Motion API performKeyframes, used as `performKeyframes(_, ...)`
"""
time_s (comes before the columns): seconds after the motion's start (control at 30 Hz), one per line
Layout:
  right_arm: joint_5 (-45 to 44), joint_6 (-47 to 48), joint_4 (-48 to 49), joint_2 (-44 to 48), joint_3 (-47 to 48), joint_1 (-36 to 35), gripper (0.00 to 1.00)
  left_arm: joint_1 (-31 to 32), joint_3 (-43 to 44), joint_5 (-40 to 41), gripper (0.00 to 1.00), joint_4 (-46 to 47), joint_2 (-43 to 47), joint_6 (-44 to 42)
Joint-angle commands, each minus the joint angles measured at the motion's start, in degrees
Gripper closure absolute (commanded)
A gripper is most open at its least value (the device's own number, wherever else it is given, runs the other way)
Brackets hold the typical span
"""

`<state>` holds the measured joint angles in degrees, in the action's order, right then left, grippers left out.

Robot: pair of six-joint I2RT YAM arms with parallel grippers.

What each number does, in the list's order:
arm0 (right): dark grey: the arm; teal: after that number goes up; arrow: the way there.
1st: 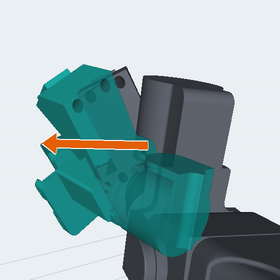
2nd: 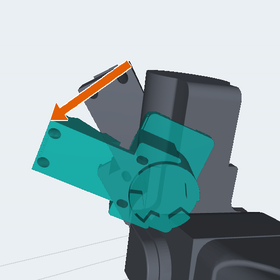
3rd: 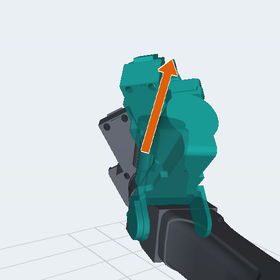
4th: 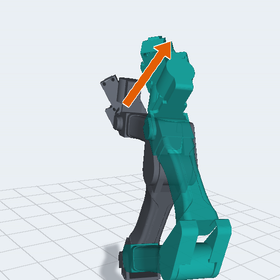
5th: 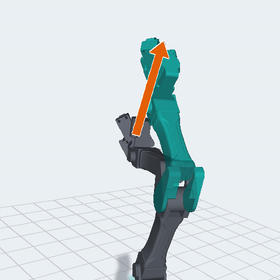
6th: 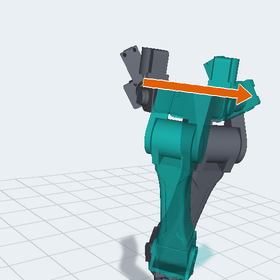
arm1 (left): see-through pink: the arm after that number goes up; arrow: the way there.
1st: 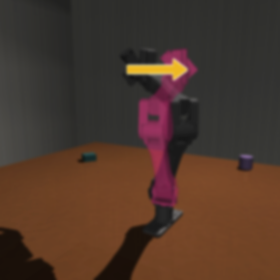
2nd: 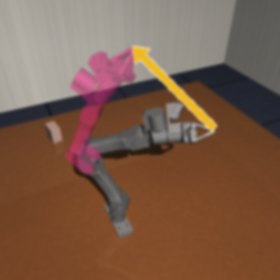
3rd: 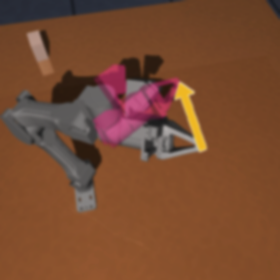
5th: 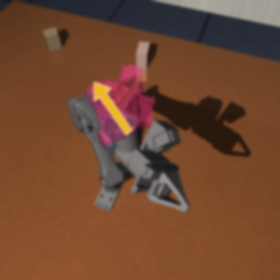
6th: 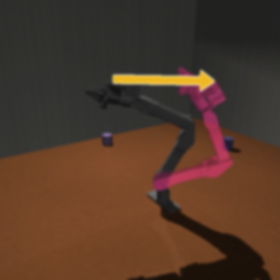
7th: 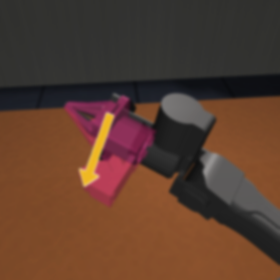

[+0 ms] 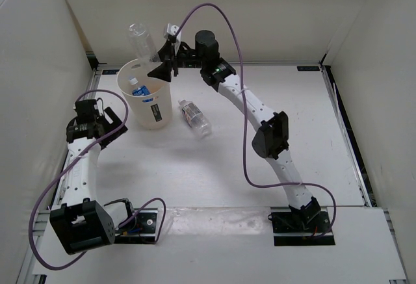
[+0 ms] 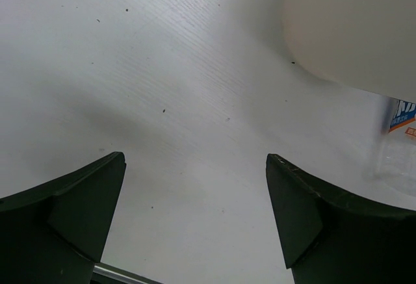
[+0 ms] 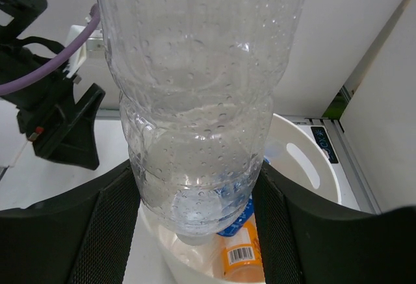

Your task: Put the plastic bottles in the bin

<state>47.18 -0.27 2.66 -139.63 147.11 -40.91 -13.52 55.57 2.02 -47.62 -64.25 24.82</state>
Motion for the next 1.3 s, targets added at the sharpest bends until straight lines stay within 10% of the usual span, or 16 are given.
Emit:
performKeyframes(0.0, -3.5, -0.9, 2.0, -2.1, 3.8, -0.6, 0.93, 0.1, 2.4, 1.8, 0.0, -0.6, 1.1, -2.5)
performKeyframes(0.37, -1.3, 1.1, 1.0, -4.9, 5.5, 0.7, 0.44, 0.2, 3.8, 3.0, 0.0, -0.3, -0.4, -3.1)
performKeyframes(1.27, -4.9, -1.7, 4.2, -3.2, 3.0, 0.4, 0.17, 0.1, 2.5, 1.9, 0.0, 0.8, -0.3, -2.8)
